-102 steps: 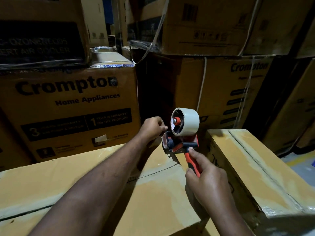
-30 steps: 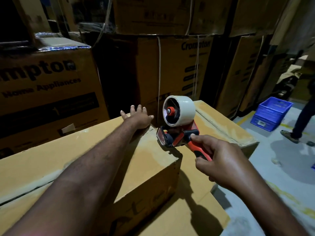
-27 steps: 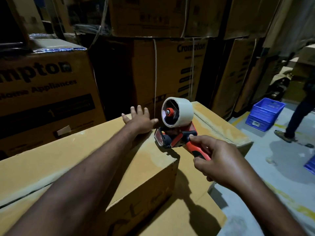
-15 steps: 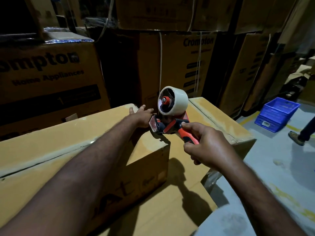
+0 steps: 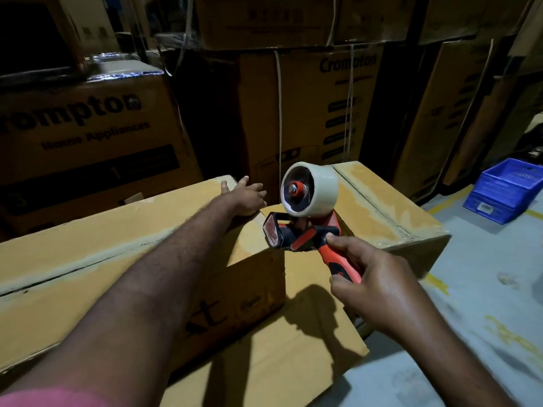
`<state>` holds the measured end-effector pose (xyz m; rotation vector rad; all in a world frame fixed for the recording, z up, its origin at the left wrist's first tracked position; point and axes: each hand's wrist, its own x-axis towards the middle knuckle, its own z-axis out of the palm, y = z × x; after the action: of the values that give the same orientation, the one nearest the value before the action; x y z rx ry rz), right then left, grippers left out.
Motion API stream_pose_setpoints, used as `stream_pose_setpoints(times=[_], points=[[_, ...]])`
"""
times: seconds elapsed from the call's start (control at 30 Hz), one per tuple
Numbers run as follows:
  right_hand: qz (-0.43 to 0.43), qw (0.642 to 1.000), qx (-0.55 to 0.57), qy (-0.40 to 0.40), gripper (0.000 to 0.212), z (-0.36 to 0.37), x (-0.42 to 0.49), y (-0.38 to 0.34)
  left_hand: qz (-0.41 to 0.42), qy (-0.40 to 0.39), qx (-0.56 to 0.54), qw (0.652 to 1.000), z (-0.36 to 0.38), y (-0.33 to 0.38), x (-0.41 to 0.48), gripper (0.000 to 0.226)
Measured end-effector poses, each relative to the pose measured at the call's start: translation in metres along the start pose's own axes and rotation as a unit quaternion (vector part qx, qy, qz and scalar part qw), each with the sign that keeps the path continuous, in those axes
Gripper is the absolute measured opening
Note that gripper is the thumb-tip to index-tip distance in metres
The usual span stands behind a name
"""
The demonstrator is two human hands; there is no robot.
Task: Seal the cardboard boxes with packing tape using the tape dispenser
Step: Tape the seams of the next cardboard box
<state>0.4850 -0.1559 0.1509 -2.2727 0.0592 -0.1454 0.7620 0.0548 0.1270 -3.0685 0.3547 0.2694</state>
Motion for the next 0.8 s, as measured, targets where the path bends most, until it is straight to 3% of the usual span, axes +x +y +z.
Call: stream_pose_setpoints(times=[0.17,0.3,0.4,0.47,0.53,0.63,0.8], points=[[-0.005,1.0,0.013,0.003,0.064,0.005,-0.012,0.006,-0.006,0.001,-0.008,1.0,-0.001,-0.001,-0.005,0.054],[-0.003,1.0,0.001,0.008,0.064,0.001,-0.01,0.009,0.017,0.079,0.019,0.997,-0.009,0.021,-0.028,0.059],[-0.003,1.0,0.012,0.003,0.064,0.003,-0.009,0.011,0.123,-0.013,-0.049,0.991,-0.008,0.034,-0.047,0.056],[-0.014,1.0,0.01,0.004,0.064,0.008,-0.009,0.012,0.116,-0.054,-0.074,0.989,-0.009,0.041,-0.065,0.051],[-0.024,1.0,0.0,0.009,0.065,0.014,-0.012,0.014,0.078,-0.057,-0.181,0.979,-0.018,0.056,-0.075,0.053],[-0.026,1.0,0.009,0.014,0.066,0.021,-0.02,0.019,0.103,-0.029,-0.102,0.989,-0.025,0.06,-0.071,0.053],[-0.018,0.999,0.049,0.017,0.064,0.024,-0.033,0.028,0.119,-0.076,0.009,0.99,0.003,0.04,-0.042,0.052]])
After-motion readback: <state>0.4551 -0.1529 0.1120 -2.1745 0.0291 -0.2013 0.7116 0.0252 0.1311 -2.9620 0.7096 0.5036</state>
